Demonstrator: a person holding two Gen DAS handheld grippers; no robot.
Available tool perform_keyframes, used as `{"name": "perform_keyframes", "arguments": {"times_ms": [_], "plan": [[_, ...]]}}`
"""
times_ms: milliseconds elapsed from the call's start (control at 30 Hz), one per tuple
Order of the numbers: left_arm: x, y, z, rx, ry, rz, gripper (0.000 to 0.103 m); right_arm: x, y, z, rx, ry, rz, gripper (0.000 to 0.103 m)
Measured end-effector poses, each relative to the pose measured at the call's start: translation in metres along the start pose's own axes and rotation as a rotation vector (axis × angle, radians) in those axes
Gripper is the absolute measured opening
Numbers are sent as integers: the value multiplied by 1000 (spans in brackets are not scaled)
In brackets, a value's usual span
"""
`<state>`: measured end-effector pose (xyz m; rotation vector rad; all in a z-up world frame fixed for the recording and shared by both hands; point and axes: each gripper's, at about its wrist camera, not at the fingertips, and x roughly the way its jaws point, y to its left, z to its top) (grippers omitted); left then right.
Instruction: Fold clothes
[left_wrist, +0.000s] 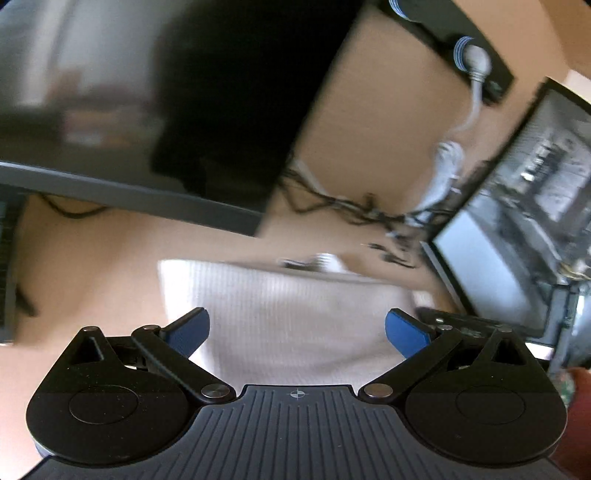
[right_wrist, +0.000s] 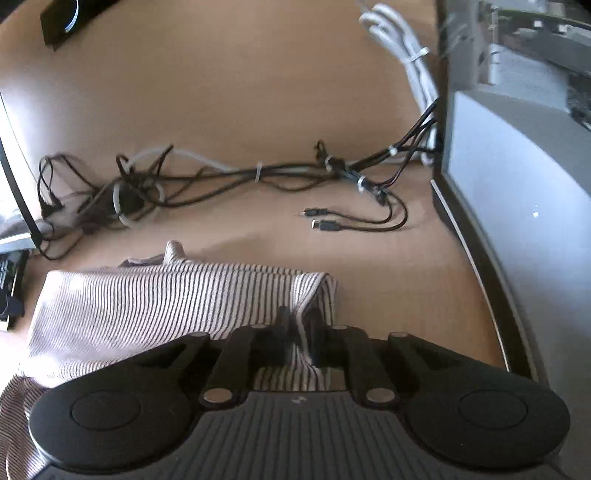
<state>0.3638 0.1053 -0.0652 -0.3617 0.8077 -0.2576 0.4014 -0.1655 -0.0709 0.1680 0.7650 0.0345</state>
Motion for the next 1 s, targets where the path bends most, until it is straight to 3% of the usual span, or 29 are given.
{"name": "perform_keyframes", "arguments": {"times_ms": [67, 200, 267, 333, 433, 533, 633, 667, 833, 1000], "plan": [[5, -6, -3, 12, 11, -31, 103, -7, 2, 5, -11, -6, -13, 22], [26, 11, -2, -31, 36, 56, 103, -34, 13, 15, -54, -96, 15, 34], [24, 18, -2, -45, 42, 50, 103, -40, 18, 16, -51, -113, 59, 44], [20, 25, -1, -58, 47, 41, 103, -29, 19, 11, -20, -58, 105, 45], [15, 36, -1, -78, 56, 26, 103, 0, 14, -2, 8, 69, 80, 44], [10, 46, 0, -98, 64, 11, 103, -12, 6, 4, 39, 45, 109, 45], [9, 60, 2, -132, 80, -4, 103, -12, -6, 18, 80, 33, 117, 66], [12, 64, 4, -144, 83, -11, 103, -6, -10, 22, 91, 44, 112, 69], [24, 67, 13, -146, 91, -60, 102, 30, -28, 30, 201, 124, 90, 69], [35, 59, 17, -101, 82, -85, 102, 49, -34, 29, 306, 150, 224, 69]]}}
